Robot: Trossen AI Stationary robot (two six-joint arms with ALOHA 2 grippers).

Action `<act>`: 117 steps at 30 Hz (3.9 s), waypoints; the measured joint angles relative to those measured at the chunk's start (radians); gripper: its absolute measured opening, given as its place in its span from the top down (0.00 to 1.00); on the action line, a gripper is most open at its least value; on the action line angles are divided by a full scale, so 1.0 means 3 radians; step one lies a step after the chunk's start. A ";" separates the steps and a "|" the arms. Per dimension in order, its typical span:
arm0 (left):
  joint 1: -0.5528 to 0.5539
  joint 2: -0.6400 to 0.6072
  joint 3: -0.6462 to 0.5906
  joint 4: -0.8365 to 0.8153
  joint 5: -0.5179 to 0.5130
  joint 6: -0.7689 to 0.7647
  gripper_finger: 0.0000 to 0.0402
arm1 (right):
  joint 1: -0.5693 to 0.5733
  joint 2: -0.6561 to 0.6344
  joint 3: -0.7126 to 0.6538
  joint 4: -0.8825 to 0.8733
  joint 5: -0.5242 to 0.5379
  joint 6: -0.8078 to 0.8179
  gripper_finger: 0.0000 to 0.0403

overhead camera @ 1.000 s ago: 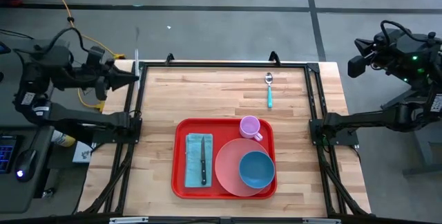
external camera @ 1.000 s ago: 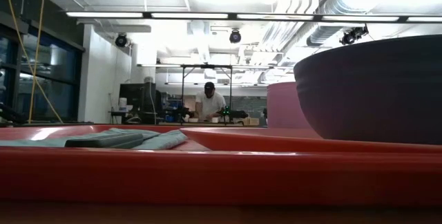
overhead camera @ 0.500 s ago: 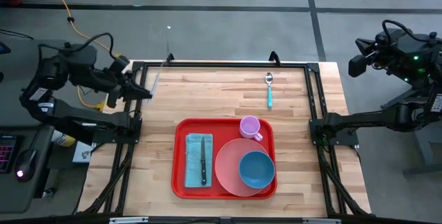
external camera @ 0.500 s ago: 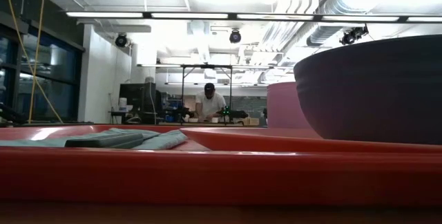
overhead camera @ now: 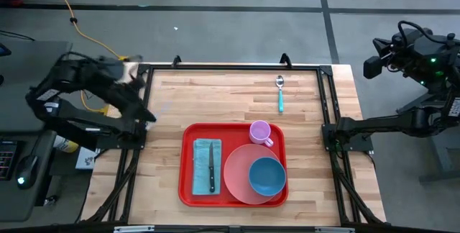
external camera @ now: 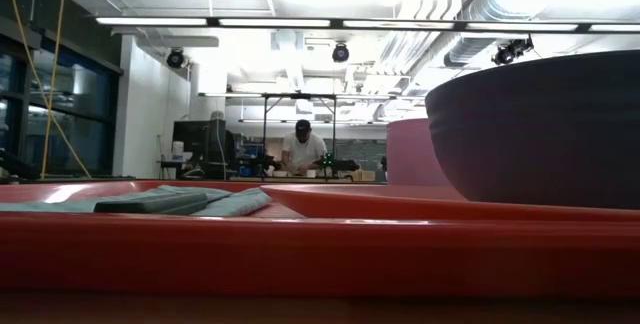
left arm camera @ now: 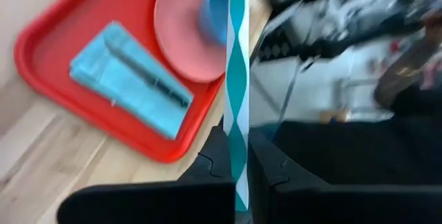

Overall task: Set up tray
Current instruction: Put the blue fork on the blue napkin to the left side of the black knife on the red serving tray

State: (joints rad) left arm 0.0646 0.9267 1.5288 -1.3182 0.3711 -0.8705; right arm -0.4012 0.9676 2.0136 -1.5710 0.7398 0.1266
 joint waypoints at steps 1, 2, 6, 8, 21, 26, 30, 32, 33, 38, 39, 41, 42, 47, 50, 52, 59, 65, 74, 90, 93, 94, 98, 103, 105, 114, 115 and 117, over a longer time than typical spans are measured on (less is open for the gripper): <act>-0.0090 0.0049 -0.0059 0.0037 -0.0012 -0.0020 0.91 | 0.0000 0.0000 0.0000 0.0000 -0.0003 -0.0015 1.00; -0.0191 0.0100 -0.0116 0.0085 -0.0013 -0.0055 0.91 | 0.0000 0.0000 0.0000 0.0000 -0.0004 -0.0036 1.00; -0.0694 0.0329 -0.0385 0.0389 -0.0061 -0.0349 0.91 | 0.0000 0.0000 0.0000 0.0000 -0.0008 -0.0100 1.00; -0.0977 0.0429 -0.0484 0.0476 -0.0235 -0.0521 0.91 | 0.0000 -0.0003 0.0000 0.0000 -0.0029 -0.0129 1.00; -0.2332 0.0947 -0.0663 0.0759 -0.1961 -0.2217 0.91 | 0.0000 -0.0004 0.0000 0.0000 -0.0087 -0.0213 1.00; -0.2515 0.1270 -0.0665 0.0703 -0.2226 -0.2662 0.91 | -0.0001 -0.0004 0.0000 0.0000 -0.0144 -0.0200 1.00; -0.2443 0.1553 -0.0665 0.0759 -0.2207 -0.2675 0.91 | 0.0000 -0.0004 0.0000 0.0000 -0.0234 -0.0157 1.00; -0.2374 0.1711 -0.0665 0.0779 -0.2178 -0.2676 0.91 | 0.0000 -0.0004 0.0000 0.0000 -0.0290 -0.0127 1.00; -0.2359 0.1771 -0.0666 0.0794 -0.2173 -0.2674 0.91 | 0.0000 -0.0004 0.0000 0.0000 -0.0324 -0.0107 1.00; -0.2362 0.1994 -0.0665 0.0766 -0.2144 -0.2690 0.91 | 0.0000 -0.0004 0.0000 0.0000 -0.0413 -0.0040 1.00; -0.2387 0.2040 -0.0666 0.0748 -0.2137 -0.2693 0.91 | -0.0001 -0.0004 0.0000 0.0000 -0.0436 -0.0038 1.00; -0.2406 0.2110 -0.0665 0.0781 -0.2184 -0.2695 0.91 | 0.0000 -0.0004 0.0000 0.0000 -0.0487 -0.0037 1.00; -0.2429 0.2147 -0.0665 0.0785 -0.2189 -0.2694 0.91 | 0.0000 -0.0004 0.0000 0.0003 -0.0494 -0.0037 1.00; -0.2529 0.2353 -0.0661 0.0779 -0.2023 -0.2719 0.91 | 0.0000 -0.0004 0.0000 0.0011 -0.0500 -0.0044 1.00; -0.2553 0.2515 -0.0663 0.0755 -0.1873 -0.2749 0.91 | 0.0000 -0.0004 0.0000 0.0011 -0.0572 -0.0065 1.00; -0.2549 0.2599 -0.0663 0.0751 -0.1736 -0.2773 0.91 | 0.0000 -0.0004 0.0000 0.0012 -0.0652 -0.0070 1.00; -0.2316 0.2762 -0.0664 0.0976 -0.1600 -0.2791 0.91 | -0.0001 -0.0004 0.0000 0.0019 -0.0988 -0.0186 1.00; -0.2012 0.2786 -0.0664 0.1083 -0.1634 -0.2791 0.91 | 0.0000 -0.0024 -0.0001 0.0034 -0.1287 -0.0423 1.00; -0.1733 0.2805 -0.0661 0.1104 -0.1786 -0.2786 0.91 | -0.0001 -0.0134 -0.0001 0.0082 -0.1669 -0.0777 1.00; -0.1633 0.2933 -0.0577 0.0943 -0.1416 -0.2855 0.91 | -0.0001 -0.0333 0.0004 0.0087 -0.1817 -0.0868 1.00; -0.1672 0.2933 -0.0577 0.1035 -0.1405 -0.2860 0.91 | 0.0000 -0.0338 0.0004 0.0086 -0.1831 -0.0861 1.00; -0.1686 0.2932 -0.0576 0.1061 -0.1412 -0.2863 0.91 | 0.0000 -0.0338 0.0004 0.0086 -0.1836 -0.0855 1.00; -0.1761 0.2931 -0.0573 0.1103 -0.1367 -0.2876 0.91 | 0.0000 -0.0337 0.0003 0.0086 -0.1855 -0.0824 1.00; -0.1894 0.2969 -0.0352 0.1150 -0.1440 -0.2875 0.92 | 0.0000 -0.0337 0.0003 0.0085 -0.1857 -0.0823 1.00; -0.1988 0.2986 -0.0236 0.1134 -0.1533 -0.2873 0.92 | 0.0000 -0.0337 0.0003 0.0085 -0.1855 -0.0823 1.00; -0.2597 0.3393 0.0764 0.1111 -0.1810 -0.2851 0.92 | 0.0000 -0.0337 0.0000 0.0078 -0.1855 -0.0878 1.00; -0.2628 0.3488 0.0921 0.1106 -0.1820 -0.2852 0.92 | 0.0000 -0.0337 0.0000 0.0077 -0.1855 -0.0879 1.00; -0.2651 0.3673 0.1208 0.1026 -0.1847 -0.2849 0.92 | -0.0001 -0.0334 0.0000 0.0076 -0.1859 -0.0889 1.00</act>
State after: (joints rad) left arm -0.7307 2.0288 1.8911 -1.0104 -0.1831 -1.7253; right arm -0.4014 0.8673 2.0136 -1.5482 0.1820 -0.1400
